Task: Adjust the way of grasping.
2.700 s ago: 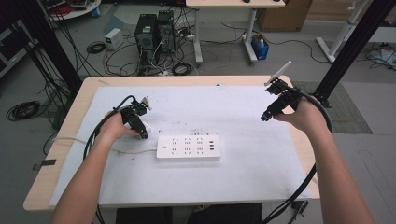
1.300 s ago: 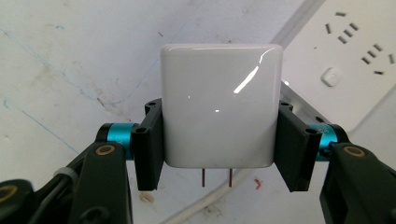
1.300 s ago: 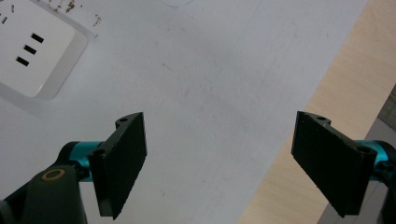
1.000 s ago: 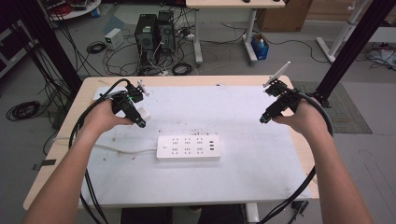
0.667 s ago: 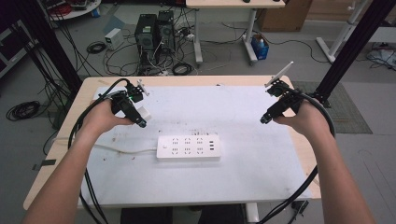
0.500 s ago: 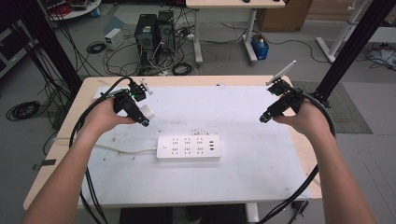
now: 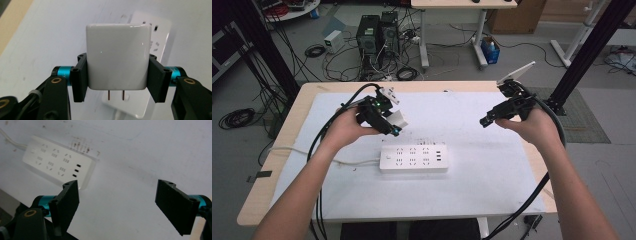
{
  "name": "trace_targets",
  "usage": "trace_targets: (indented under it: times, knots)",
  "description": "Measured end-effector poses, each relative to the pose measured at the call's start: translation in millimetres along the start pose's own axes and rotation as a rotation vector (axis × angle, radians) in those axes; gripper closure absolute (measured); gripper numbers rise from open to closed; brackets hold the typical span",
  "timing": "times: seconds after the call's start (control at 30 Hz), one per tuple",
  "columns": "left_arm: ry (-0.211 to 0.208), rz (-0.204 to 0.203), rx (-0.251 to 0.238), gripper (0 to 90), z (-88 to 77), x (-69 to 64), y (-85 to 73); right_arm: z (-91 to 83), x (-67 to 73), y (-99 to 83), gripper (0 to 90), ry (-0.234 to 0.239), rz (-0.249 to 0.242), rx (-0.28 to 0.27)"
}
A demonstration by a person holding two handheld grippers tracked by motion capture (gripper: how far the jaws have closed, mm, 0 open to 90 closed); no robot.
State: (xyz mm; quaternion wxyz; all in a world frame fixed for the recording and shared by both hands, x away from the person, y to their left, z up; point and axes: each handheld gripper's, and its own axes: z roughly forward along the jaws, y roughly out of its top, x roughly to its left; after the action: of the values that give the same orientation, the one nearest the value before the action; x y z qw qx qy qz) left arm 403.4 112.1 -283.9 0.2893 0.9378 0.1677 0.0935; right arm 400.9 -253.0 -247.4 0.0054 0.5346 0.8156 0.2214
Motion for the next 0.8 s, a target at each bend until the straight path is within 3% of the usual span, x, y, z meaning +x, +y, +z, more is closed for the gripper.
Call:
trace_targets:
  times: [0.07, 0.1, 0.17, 0.2, 0.27, 0.3, 0.33, 0.5, 0.57, 0.7, 0.8]
  knots:
    - [-0.028, 0.022, -0.055, 42.6, 4.6, -6.5, 6.8, 1.6, 10.6, 2.7, 18.9, 0.060, 0.010, -0.009]
    - [-0.037, 0.032, -0.076, 42.6, 6.5, -9.7, 10.4, 1.6, 10.6, 2.7, 18.9, 0.060, 0.010, -0.009]
    - [-0.057, 0.063, -0.110, 42.7, 10.5, -15.6, 17.2, 3.8, 18.8, 5.1, 24.7, 0.133, 0.020, -0.032]
    - [-0.055, 0.078, -0.126, 42.7, 12.2, -18.6, 20.6, 3.8, 18.8, 5.1, 24.7, 0.133, 0.020, -0.032]
    - [-0.060, 0.097, -0.145, 42.7, 15.5, -23.7, 26.9, 6.7, 23.7, 7.0, 24.7, 0.181, 0.035, -0.045]
    - [-0.062, 0.104, -0.158, 42.7, 17.2, -25.9, 29.8, 11.4, 27.3, 8.9, 24.7, 0.239, 0.052, -0.044]
    - [-0.062, 0.110, -0.164, 42.7, 18.8, -28.0, 32.5, 11.4, 27.3, 8.9, 24.7, 0.239, 0.052, -0.044]
    - [-0.087, 0.127, -0.204, 42.7, 28.2, -36.8, 42.0, 23.0, 37.7, 13.6, 24.7, 0.353, 0.088, -0.047]
    - [-0.082, 0.137, -0.219, 42.7, 31.4, -40.0, 44.8, 28.2, 42.3, 16.4, 24.7, 0.428, 0.112, -0.046]
    - [-0.088, 0.136, -0.239, 42.7, 35.5, -43.2, 49.8, 33.7, 47.2, 19.6, 24.8, 0.431, 0.116, -0.040]
    - [-0.085, 0.140, -0.247, 42.7, 37.8, -45.8, 52.5, 46.0, 53.4, 22.6, 26.3, 0.490, 0.132, -0.019]
